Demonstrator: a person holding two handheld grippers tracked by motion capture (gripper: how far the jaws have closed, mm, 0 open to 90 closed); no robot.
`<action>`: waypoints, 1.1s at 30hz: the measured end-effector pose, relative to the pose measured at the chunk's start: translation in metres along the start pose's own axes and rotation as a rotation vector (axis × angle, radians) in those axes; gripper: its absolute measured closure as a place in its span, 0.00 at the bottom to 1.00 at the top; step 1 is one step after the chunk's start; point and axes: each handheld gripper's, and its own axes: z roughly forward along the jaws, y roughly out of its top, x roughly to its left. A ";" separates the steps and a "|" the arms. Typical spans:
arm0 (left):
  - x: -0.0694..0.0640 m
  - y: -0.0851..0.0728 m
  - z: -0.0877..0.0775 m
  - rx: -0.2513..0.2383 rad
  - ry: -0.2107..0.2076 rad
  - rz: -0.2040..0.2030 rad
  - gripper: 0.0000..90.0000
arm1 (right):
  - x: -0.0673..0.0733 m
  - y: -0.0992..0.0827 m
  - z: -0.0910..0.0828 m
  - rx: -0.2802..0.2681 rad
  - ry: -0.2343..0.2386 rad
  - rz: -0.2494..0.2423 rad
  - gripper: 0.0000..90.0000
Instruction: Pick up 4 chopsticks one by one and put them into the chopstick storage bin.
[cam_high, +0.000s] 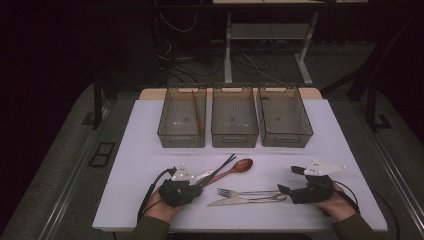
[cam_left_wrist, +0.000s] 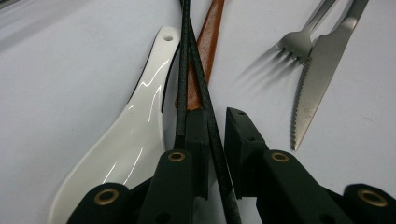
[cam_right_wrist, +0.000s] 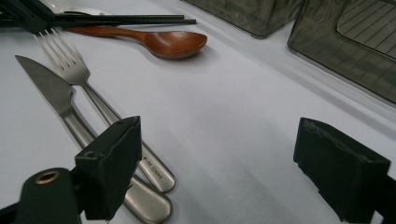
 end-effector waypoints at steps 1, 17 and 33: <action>0.000 0.000 0.000 -0.001 0.001 -0.008 0.88 | 0.000 0.000 0.000 0.000 0.000 -0.001 0.17; -0.002 0.002 0.001 0.009 0.029 -0.040 0.94 | 0.000 0.000 0.000 0.005 0.001 -0.001 0.17; -0.001 0.005 -0.008 -0.047 -0.005 -0.058 0.94 | 0.001 0.000 0.001 0.003 0.004 -0.002 0.17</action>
